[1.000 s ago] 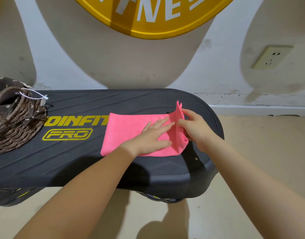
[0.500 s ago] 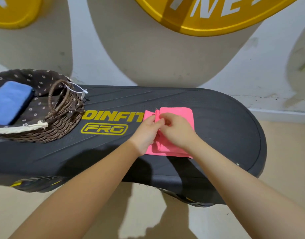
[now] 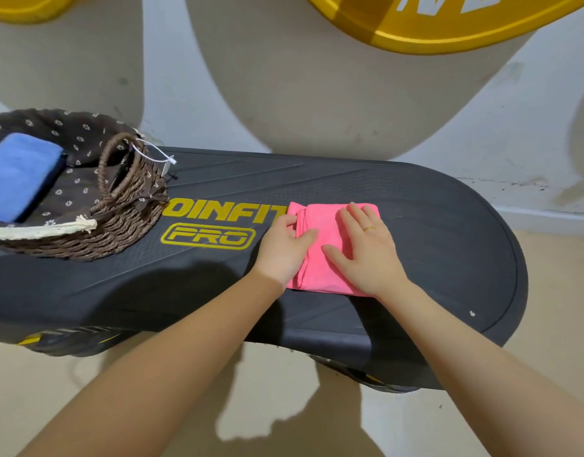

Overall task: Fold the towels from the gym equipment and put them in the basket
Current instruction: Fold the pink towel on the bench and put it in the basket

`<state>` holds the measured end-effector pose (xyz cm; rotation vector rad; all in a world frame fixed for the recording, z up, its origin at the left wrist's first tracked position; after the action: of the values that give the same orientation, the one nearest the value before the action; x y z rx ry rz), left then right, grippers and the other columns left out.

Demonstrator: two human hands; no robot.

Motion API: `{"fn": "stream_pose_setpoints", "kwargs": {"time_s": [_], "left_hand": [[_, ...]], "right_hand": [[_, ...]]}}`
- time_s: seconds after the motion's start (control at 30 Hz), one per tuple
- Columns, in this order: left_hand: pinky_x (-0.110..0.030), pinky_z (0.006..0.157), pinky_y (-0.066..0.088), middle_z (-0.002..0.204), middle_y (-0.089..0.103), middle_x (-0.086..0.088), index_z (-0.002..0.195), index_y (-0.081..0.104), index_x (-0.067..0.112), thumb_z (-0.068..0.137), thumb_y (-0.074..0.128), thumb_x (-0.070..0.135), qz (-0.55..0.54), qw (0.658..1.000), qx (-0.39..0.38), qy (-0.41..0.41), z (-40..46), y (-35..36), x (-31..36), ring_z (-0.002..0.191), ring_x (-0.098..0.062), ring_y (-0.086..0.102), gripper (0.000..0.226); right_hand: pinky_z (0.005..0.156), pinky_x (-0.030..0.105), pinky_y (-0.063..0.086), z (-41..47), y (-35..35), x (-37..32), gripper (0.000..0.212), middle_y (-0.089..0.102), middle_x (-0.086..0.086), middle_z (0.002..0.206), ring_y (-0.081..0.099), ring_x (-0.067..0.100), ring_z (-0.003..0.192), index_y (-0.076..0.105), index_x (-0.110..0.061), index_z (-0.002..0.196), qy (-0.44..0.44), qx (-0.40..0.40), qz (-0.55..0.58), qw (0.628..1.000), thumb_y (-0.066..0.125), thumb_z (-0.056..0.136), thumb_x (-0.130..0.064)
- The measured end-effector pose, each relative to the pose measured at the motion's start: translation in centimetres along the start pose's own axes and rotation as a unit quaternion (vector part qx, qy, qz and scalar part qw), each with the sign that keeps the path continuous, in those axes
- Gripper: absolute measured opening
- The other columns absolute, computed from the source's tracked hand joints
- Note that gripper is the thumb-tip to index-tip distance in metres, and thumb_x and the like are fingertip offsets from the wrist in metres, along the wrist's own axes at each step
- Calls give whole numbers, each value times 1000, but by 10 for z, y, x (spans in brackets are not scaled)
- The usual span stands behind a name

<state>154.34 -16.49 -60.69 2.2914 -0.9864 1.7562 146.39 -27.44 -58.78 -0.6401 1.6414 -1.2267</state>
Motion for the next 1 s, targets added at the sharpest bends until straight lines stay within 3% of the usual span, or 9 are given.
{"fn": "stream_pose_setpoints", "kwargs": {"time_s": [0.07, 0.17, 0.33, 0.5, 0.6, 0.7, 0.83, 1.0], "left_hand": [[-33, 87, 43, 115, 61, -16, 128, 43, 11, 86, 62, 14, 83, 995, 11, 62, -2, -3, 15, 108, -30, 58, 46], [-36, 79, 42, 110, 61, -12, 122, 38, 12, 88, 57, 7, 173, 975, 31, 134, -5, -9, 33, 102, -31, 57, 39], [-40, 73, 43, 118, 55, -13, 122, 36, 12, 91, 53, 15, 329, 931, 24, 159, 0, -7, 27, 103, -36, 57, 35], [-42, 81, 45, 129, 42, -14, 143, 21, 23, 92, 48, 25, 407, 902, 2, 141, 1, -2, 12, 106, -36, 55, 58], [-41, 104, 30, 146, 23, -12, 148, 10, 22, 82, 54, 25, 442, 885, 11, 146, -2, -5, 13, 134, -31, 29, 79], [-36, 116, 6, 158, -3, -6, 148, 11, 16, 80, 55, 21, 484, 842, -17, 240, -8, 13, 33, 145, -22, 1, 82], [-26, 114, 4, 157, 11, -3, 148, 12, 13, 95, 43, 29, 479, 818, -118, 296, -18, 46, 31, 145, -16, 9, 64], [-27, 116, -6, 158, -5, 4, 149, 2, 22, 97, 31, 47, 507, 800, -156, 280, -11, 43, 2, 145, -11, -7, 64]], "right_hand": [[117, 42, 10, 2, 3, -1, 87, 18, 10, 157, 8, 28, 146, 30, -12, 145, 22, 3, -29, 999, 23, 76, -66], [117, 45, 5, 4, 4, -2, 70, 10, 9, 158, 0, 27, 147, 23, -13, 147, 34, 8, -61, 998, 34, 91, -55], [118, 43, 3, 1, 16, 2, 75, 1, 7, 159, -3, 25, 147, 10, -15, 150, 33, -36, -84, 995, 34, 92, -56], [118, 43, 0, -2, 21, 5, 90, -6, 6, 159, -10, 26, 146, 2, -17, 150, 34, -59, -83, 994, 36, 84, -69], [117, 46, -3, -2, 22, 7, 103, -12, 4, 159, -15, 25, 146, -2, -22, 150, 34, -82, -84, 993, 37, 74, -80], [117, 48, -7, 1, 25, 10, 111, -19, 3, 157, -20, 24, 144, -7, -24, 150, 43, -113, -78, 990, 43, 69, -81], [117, 48, -6, 0, 26, 10, 112, -20, 2, 157, -21, 23, 144, -12, -16, 149, 41, -105, -61, 992, 50, 73, -71], [118, 45, -5, -8, 25, 13, 126, -21, 2, 157, -21, 20, 144, -12, -13, 148, 9, -115, -37, 993, 56, 64, -78]]}}
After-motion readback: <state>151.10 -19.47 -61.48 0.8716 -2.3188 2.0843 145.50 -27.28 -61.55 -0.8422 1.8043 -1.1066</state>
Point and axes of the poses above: each hand's wrist, its own z-axis towards the middle knuckle, its own y-axis out of the palm, x = y × z, the point moved 9 cm from there along z, towards the middle knuckle
